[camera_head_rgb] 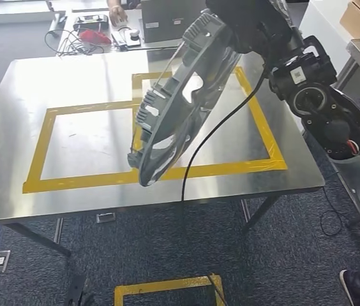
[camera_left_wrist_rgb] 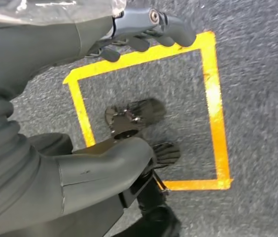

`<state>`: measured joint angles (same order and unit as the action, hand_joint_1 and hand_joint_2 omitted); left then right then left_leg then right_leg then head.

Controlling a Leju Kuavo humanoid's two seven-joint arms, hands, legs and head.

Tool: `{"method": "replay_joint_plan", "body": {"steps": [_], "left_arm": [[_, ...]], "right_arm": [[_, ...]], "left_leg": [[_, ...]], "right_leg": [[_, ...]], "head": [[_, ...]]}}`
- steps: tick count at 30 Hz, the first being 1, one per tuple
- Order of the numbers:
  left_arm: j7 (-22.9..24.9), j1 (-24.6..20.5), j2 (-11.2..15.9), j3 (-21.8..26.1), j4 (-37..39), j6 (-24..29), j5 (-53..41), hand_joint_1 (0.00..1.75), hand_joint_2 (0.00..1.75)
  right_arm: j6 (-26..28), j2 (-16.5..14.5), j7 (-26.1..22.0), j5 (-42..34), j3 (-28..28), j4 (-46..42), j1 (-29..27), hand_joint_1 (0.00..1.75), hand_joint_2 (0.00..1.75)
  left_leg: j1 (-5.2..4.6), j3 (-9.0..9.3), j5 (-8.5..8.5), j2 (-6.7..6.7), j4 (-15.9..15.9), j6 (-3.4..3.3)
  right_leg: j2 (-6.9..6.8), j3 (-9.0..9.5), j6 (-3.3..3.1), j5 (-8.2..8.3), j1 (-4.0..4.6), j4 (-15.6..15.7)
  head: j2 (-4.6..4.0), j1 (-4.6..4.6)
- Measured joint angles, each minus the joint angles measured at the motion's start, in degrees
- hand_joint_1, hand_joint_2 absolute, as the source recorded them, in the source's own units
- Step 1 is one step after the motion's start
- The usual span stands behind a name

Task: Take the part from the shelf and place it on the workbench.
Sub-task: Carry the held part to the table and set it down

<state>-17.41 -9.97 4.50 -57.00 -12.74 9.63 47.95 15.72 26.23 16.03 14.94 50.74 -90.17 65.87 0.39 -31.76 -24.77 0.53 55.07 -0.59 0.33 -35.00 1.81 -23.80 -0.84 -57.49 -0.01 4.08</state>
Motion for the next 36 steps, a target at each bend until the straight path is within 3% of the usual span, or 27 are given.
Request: {"method": "replay_joint_plan", "body": {"steps": [4, 13, 21, 36], "left_arm": [[0.06, 0.03, 0.05, 0.00, 0.00, 0.01, -0.17, 0.00, 1.75], [0.71, -0.54, 0.28, 0.00, 0.00, -1.11, -1.41, 0.00, 1.75], [1.39, -1.31, -0.37, -0.02, 0.00, -1.53, -2.27, 0.00, 1.75], [1.39, -1.39, -0.57, -0.02, 0.00, -1.74, -2.38, 0.00, 1.75]], "right_arm": [[0.15, 0.00, -0.04, -0.22, 0.04, -0.23, 0.02, 1.75, 1.75], [0.55, 0.39, 0.19, -0.05, 0.10, -0.23, -0.03, 1.75, 1.75], [0.81, 1.32, 0.61, 0.29, 0.06, -0.23, -0.01, 1.75, 1.75], [0.83, 1.44, 0.63, 0.29, 0.05, -0.23, -0.01, 1.75, 1.75]], "left_leg": [[-0.22, -0.09, -0.27, -0.07, 0.13, 0.55], [-0.20, 0.46, -0.14, -0.21, -0.75, 0.49], [-0.19, 0.47, -0.05, -0.23, -0.89, 0.81], [-0.31, 0.40, -0.17, -0.19, -0.67, 0.66]], "right_leg": [[0.21, 1.01, -0.71, -0.64, 0.13, 2.08], [0.38, 1.01, -0.95, -0.79, 0.23, 2.20], [0.35, 1.12, -1.04, -0.76, 0.29, 2.21], [0.25, 1.47, -0.91, -0.67, 0.19, 2.67]], "head": [[0.01, -0.54], [0.00, -1.79], [0.00, -1.92], [0.00, -1.90]]}}
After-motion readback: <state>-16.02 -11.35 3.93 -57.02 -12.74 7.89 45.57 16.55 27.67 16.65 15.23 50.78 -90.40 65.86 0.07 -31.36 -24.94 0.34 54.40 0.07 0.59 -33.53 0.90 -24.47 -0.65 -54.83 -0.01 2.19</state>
